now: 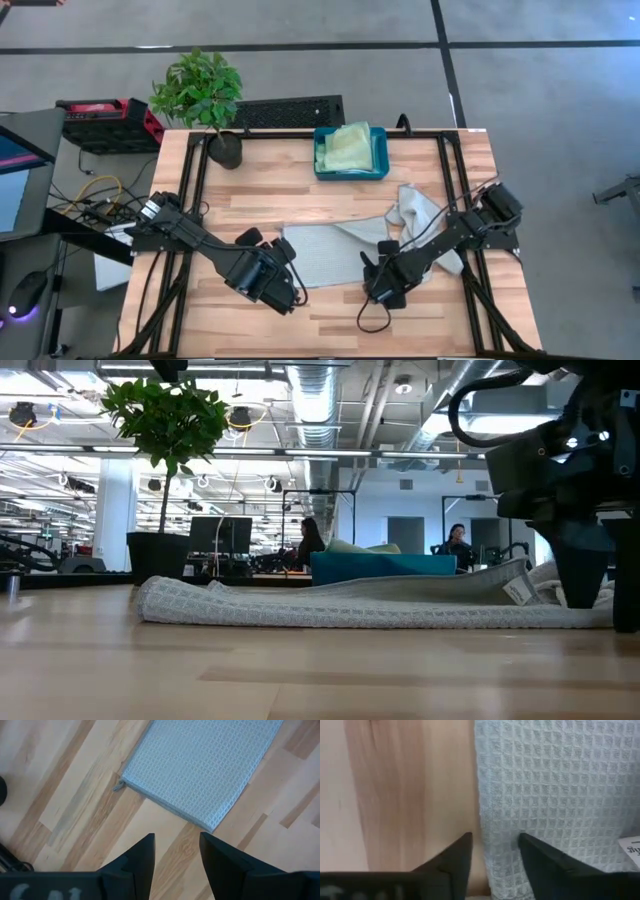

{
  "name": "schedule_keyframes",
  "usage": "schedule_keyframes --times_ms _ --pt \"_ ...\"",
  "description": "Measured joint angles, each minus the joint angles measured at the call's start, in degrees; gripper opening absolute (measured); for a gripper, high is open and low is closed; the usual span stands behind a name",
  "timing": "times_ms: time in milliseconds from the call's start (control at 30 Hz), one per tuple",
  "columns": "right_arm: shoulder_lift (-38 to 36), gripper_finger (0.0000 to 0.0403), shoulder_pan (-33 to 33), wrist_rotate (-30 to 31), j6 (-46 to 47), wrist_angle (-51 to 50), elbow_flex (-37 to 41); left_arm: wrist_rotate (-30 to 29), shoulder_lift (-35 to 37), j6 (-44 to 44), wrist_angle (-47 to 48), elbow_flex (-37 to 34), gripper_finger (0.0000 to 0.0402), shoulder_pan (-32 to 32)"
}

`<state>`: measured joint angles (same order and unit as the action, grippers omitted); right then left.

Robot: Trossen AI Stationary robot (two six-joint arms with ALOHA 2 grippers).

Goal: Fold microfiber towels
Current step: Fold the left gray towel

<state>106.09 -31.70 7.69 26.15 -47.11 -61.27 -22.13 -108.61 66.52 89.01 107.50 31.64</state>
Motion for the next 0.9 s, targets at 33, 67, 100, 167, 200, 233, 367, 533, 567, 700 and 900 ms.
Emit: schedule_keyframes --times_ms 33,67,100,167,200,233,367,533,567,700,900 --pt "-0.3 0.0174 0.0 0.1 0.0 0.0 -0.1 0.2 0.0 0.0 0.0 0.0 0.0148 0.0" --pt "-0.4 0.0153 0.0 0.1 0.0 -0.1 -0.3 0.2 0.0 0.0 0.0 0.0 0.0148 0.0" --pt "-0.4 0.013 0.1 0.1 -0.1 -0.2 -0.6 0.3 0.0 0.0 0.0 0.0 0.0148 0.0" --pt "-0.2 0.0078 0.3 1.1 -0.8 -1.9 -1.1 0.4 0.0 0.0 0.0 0.0 0.0148 0.0" --pt "-0.2 0.005 0.5 1.2 -1.4 -2.5 -1.8 0.4 0.0 0.0 0.0 0.0 0.0148 0.0" --pt "-0.2 0.0027 0.6 1.9 -2.3 -2.6 -2.3 0.4 0.0 0.1 0.0 0.0 0.0148 0.0" --pt "-0.2 0.0019 1.7 1.6 -4.3 -4.9 -4.8 0.5 0.0 0.2 0.0 0.0 0.0148 0.0" --pt "-0.3 0.0007 4.2 1.6 -10.0 -7.7 -8.9 1.4 0.0 0.3 0.0 0.0 0.0148 0.0" --pt "-0.3 0.0008 4.7 1.8 -11.7 -7.6 -9.7 1.5 0.0 0.3 0.0 0.0 0.0148 0.0" --pt "-0.3 0.0008 6.9 3.4 -18.7 -6.4 -13.0 2.2 0.0 0.4 0.0 0.0 0.0148 0.0" --pt "0.0 0.0006 10.8 4.1 -29.7 2.2 -16.4 2.4 0.0 0.8 0.0 0.0 0.0148 0.0"
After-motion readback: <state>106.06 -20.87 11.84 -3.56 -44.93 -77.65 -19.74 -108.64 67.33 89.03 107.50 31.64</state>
